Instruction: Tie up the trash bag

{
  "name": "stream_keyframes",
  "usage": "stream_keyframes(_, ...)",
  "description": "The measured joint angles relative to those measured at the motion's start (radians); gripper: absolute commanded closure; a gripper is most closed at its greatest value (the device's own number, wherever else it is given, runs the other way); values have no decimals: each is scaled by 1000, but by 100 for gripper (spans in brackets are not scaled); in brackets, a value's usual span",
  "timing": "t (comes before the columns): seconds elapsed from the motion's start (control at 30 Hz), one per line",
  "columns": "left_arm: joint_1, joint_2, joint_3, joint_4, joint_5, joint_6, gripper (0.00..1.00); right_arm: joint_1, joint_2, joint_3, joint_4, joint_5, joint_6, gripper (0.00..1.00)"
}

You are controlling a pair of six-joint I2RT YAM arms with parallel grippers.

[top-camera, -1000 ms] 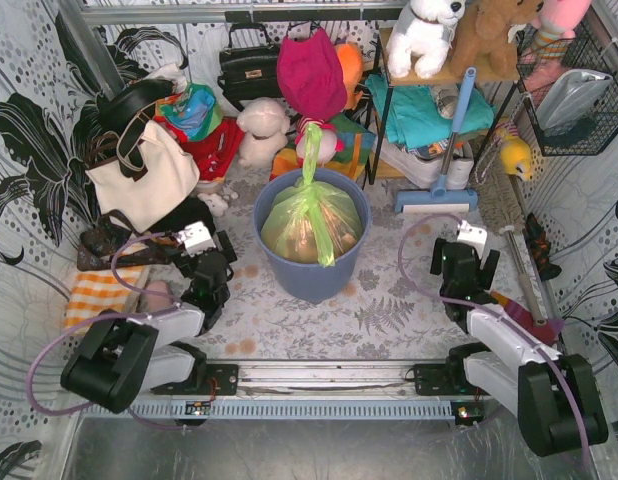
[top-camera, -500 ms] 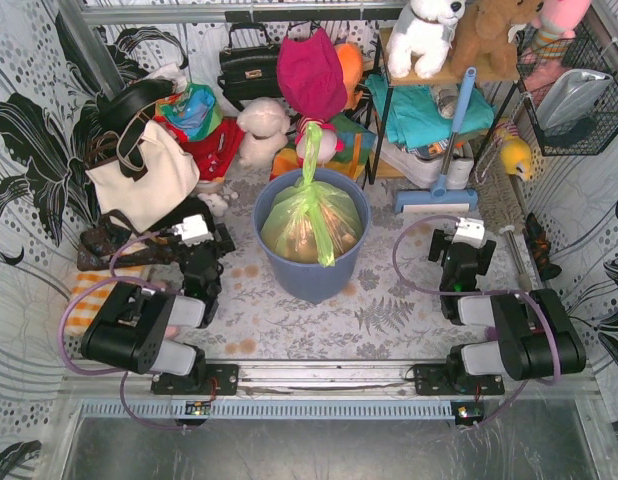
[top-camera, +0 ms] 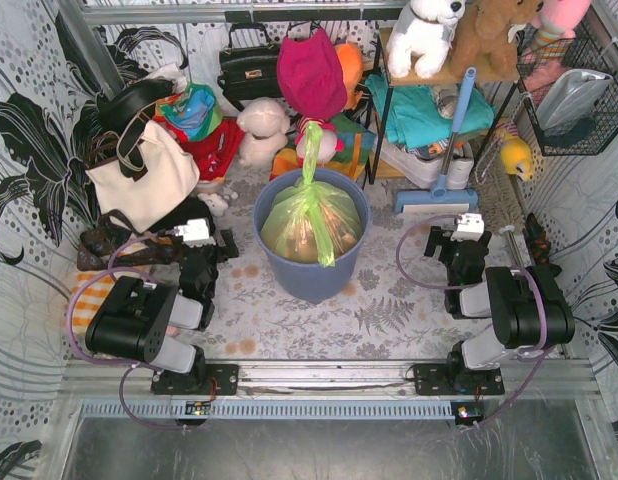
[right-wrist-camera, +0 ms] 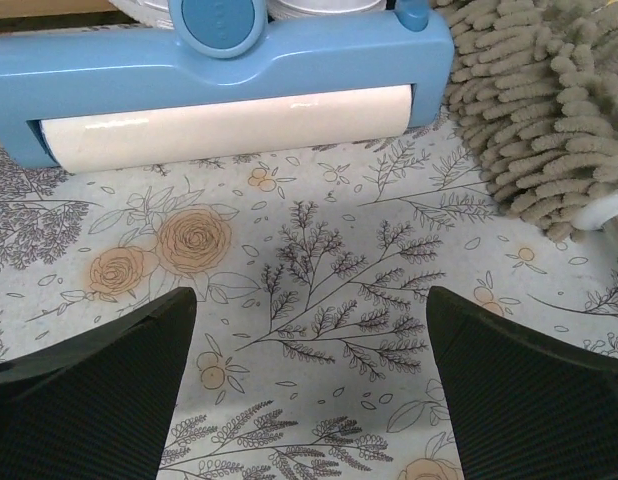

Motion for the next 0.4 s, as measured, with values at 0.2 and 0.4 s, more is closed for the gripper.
stream_keyframes(0.2, 34, 0, 55, -53, 9, -24, 2, -2, 4, 0, 29, -16, 0, 3)
stream_keyframes(0.4, 39, 0, 60, -85, 16, -35, 2, -2, 4, 0, 41, -17, 0, 3)
